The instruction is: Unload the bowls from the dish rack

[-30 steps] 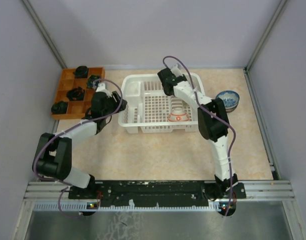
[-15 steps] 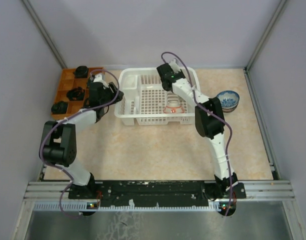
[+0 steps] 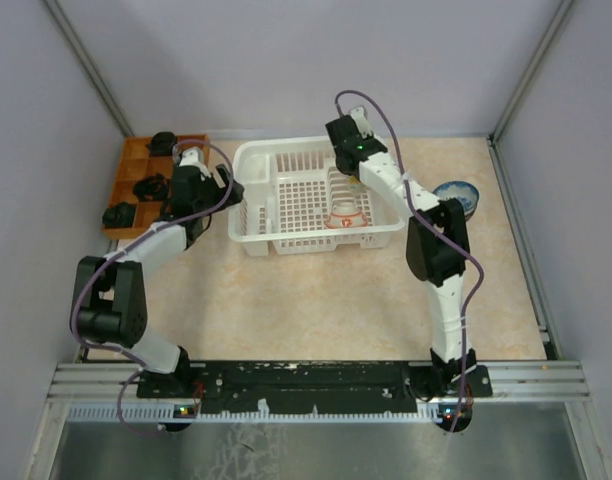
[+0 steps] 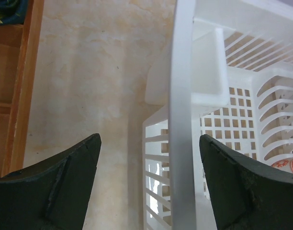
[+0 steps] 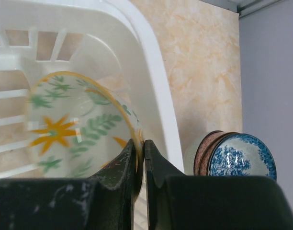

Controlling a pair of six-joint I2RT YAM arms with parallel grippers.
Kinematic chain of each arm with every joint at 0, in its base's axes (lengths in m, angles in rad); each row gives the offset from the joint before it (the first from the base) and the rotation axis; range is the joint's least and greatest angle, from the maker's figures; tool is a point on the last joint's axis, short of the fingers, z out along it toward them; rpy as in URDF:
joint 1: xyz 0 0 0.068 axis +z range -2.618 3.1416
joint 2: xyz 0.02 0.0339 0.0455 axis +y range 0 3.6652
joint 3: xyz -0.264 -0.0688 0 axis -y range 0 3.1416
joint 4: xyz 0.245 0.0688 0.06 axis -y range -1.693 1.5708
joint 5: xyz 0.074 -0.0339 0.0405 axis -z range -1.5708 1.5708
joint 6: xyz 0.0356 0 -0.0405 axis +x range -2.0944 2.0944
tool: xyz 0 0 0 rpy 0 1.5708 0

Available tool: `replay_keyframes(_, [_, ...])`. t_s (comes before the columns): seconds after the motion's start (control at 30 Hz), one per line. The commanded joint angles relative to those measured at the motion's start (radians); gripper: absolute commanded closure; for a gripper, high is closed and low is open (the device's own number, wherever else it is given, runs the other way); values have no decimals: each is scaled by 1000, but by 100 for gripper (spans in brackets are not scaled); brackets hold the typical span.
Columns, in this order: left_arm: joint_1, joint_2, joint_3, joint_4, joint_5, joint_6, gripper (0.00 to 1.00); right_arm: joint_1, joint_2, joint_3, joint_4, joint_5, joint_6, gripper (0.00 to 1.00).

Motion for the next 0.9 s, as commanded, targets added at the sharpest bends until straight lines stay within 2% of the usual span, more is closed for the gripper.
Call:
replay_keyframes(0.0, [6, -75, 8, -19, -29, 36, 10, -1, -143, 16, 77, -96, 70, 100])
replay_keyframes(0.27, [6, -74, 46, -39, -39, 50, 7, -7, -212, 4, 73, -190, 118, 100])
replay_keyframes(0.43, [6, -129, 30, -26, -58, 45, 7, -26, -280, -5, 41, -241, 156, 100])
replay_keyframes(0.63, [6, -225, 32, -44, -89, 58, 6, -100, -430, -126, 59, -368, 225, 100])
replay_keyframes(0.87, [6, -289, 23, -73, -86, 58, 6, -142, -555, -214, 38, -390, 252, 100])
